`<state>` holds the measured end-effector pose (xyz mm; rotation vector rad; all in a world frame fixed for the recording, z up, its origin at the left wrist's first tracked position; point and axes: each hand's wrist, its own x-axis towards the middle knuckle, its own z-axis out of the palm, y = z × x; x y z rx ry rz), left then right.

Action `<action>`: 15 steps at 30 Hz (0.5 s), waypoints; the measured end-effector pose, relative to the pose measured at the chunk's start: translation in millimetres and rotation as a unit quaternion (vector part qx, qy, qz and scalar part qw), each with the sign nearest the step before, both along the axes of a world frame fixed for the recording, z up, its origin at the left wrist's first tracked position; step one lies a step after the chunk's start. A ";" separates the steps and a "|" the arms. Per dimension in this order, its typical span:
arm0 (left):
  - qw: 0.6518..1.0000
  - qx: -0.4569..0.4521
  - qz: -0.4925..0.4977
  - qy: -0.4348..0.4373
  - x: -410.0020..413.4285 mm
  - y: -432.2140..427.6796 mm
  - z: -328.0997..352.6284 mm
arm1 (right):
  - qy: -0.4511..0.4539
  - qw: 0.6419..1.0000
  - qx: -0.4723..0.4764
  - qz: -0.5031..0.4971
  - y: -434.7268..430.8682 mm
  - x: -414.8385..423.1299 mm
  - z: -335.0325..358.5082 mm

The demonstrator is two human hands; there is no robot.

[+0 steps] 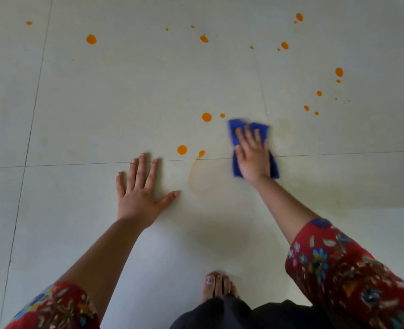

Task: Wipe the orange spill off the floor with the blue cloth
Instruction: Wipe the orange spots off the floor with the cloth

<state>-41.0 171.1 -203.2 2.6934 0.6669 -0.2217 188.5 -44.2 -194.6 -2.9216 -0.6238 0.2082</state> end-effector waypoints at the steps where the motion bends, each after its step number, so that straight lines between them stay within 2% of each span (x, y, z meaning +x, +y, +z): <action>1: 1.000 -0.002 0.001 -0.002 0.0 0.1 0.4 | 0.006 0.996 -0.009 0.090 2.3 -22.0 -0.3; 3: 1.000 -0.001 0.000 -0.003 1.0 0.8 0.9 | 0.031 0.970 -0.014 0.239 -16.5 -59.6 1.9; 4: 1.000 -0.002 0.000 -0.003 1.2 0.3 1.0 | 0.034 0.960 -0.012 0.278 -31.9 -63.9 3.6; 5: 1.000 -0.004 0.002 -0.003 0.4 0.8 1.0 | 0.029 0.961 -0.005 0.275 -42.9 -57.7 2.8; 6: 1.000 -0.007 0.001 -0.004 1.1 -0.5 2.0 | 0.016 0.974 0.000 0.225 -50.9 -44.4 1.9; 8: 1.000 -0.007 0.000 0.002 1.6 0.0 3.9 | 0.001 0.998 0.002 0.066 -42.9 -7.8 -1.7; 10: 1.000 -0.008 -0.001 0.009 1.9 0.4 4.9 | 0.008 0.998 -0.008 -0.055 -12.4 26.0 1.4; 12: 1.000 -0.008 0.000 0.008 1.7 0.2 5.8 | 0.021 0.997 -0.006 -0.074 26.3 48.7 4.7; 15: 1.000 -0.002 -0.001 0.011 2.0 0.8 5.9 | 0.029 0.999 -0.013 0.035 77.6 53.8 5.4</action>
